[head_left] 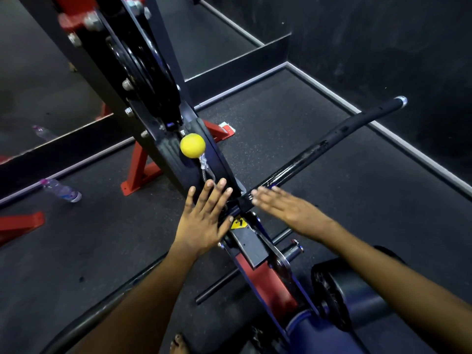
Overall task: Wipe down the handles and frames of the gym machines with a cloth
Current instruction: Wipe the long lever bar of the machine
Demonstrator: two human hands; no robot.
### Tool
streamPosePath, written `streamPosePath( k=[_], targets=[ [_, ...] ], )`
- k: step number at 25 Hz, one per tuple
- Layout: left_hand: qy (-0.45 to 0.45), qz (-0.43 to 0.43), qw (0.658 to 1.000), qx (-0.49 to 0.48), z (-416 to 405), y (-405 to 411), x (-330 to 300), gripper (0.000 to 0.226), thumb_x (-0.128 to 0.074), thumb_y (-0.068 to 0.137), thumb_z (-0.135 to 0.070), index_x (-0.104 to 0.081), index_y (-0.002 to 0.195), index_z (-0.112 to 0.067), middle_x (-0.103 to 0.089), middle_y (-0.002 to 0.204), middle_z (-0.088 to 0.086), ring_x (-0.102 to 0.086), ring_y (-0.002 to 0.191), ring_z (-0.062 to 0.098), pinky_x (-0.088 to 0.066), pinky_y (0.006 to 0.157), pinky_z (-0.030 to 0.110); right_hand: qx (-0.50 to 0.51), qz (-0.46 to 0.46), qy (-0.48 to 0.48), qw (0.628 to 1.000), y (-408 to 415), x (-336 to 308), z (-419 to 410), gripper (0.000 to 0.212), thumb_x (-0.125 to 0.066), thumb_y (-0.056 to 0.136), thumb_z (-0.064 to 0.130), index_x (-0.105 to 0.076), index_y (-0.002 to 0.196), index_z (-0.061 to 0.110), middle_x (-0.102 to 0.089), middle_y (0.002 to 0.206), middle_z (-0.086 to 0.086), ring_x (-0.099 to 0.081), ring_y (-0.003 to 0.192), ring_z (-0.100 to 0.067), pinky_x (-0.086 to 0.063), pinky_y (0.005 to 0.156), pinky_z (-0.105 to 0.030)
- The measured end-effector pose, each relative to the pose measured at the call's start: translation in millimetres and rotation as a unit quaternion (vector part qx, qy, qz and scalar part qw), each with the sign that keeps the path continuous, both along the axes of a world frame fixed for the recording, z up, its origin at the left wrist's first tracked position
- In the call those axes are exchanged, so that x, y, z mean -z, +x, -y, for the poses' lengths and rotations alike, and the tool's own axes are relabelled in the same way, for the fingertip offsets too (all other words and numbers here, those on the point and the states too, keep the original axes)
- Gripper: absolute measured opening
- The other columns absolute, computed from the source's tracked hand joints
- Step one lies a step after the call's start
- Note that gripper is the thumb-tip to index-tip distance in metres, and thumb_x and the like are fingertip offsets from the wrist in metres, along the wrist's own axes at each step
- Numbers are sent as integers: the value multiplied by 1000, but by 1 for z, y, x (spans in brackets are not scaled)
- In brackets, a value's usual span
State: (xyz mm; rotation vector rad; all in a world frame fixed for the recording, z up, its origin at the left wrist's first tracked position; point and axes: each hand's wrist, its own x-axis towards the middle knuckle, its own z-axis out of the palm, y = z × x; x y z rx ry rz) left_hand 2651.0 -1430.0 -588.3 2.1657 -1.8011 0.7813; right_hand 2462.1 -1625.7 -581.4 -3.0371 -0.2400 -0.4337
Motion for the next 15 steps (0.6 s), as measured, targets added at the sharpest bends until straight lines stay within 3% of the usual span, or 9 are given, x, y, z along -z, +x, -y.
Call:
streamPosePath(
  k=[2, 4, 5, 7, 10, 12, 15],
  targets=[
    [7, -2, 1000, -4, 0, 1, 0, 76, -41, 93, -46, -4, 154, -21, 6, 162, -2, 4, 149, 19, 1, 119, 45, 137, 16, 60, 989, -11, 6, 44, 78, -44, 75, -27, -30, 144, 6, -29, 151, -12, -19, 142, -20, -8, 119, -30],
    [20, -6, 1000, -7, -1, 1, -2, 76, -42, 93, -47, -4, 154, -20, 6, 162, -2, 3, 149, 19, 1, 119, 45, 306, 38, 132, 942, -18, -1, 60, 94, -42, 63, -35, -22, 145, 6, -28, 151, -16, -19, 141, -21, -4, 118, -27],
    [26, -13, 999, -16, -2, -3, -5, 77, -42, 93, -48, -5, 154, -20, 5, 162, -2, 2, 149, 19, 0, 119, 45, 331, 42, 129, 934, -15, -4, 56, 96, -37, 60, -35, -21, 145, 5, -27, 151, -17, -16, 142, -19, -3, 118, -27],
    [30, -51, 997, -46, -4, -18, -11, 76, -40, 92, -51, -11, 154, -18, 2, 162, -1, 0, 149, 22, 0, 120, 45, 257, 13, 88, 962, -8, -1, 34, 82, -25, 65, -24, -27, 143, 1, -30, 150, -17, -12, 143, -14, -5, 118, -29],
    [9, -95, 994, -54, 21, -47, -27, 69, -38, 93, -48, -19, 152, -19, 0, 162, 2, -4, 149, 23, -1, 120, 42, 121, -21, 9, 992, -16, -12, 39, 71, -24, 71, -13, -37, 139, -1, -35, 147, -14, -28, 138, -18, -10, 116, -33],
    [19, -72, 997, -2, 59, -54, -38, 67, -35, 95, -44, -13, 153, -18, -1, 161, 4, -5, 149, 20, -3, 120, 40, 192, -15, 15, 981, -21, -16, 78, 80, -32, 63, -21, -36, 140, 0, -35, 148, -15, -29, 137, -24, -9, 116, -30],
    [116, -74, 988, 66, 117, -49, -38, 68, -33, 96, -45, -15, 152, -13, -12, 160, 5, -16, 147, 20, -12, 118, 36, 371, -3, 103, 923, -27, -22, 126, 87, -39, 63, -29, -27, 144, 2, -24, 152, -15, -19, 142, -28, 0, 117, -23]
  ],
)
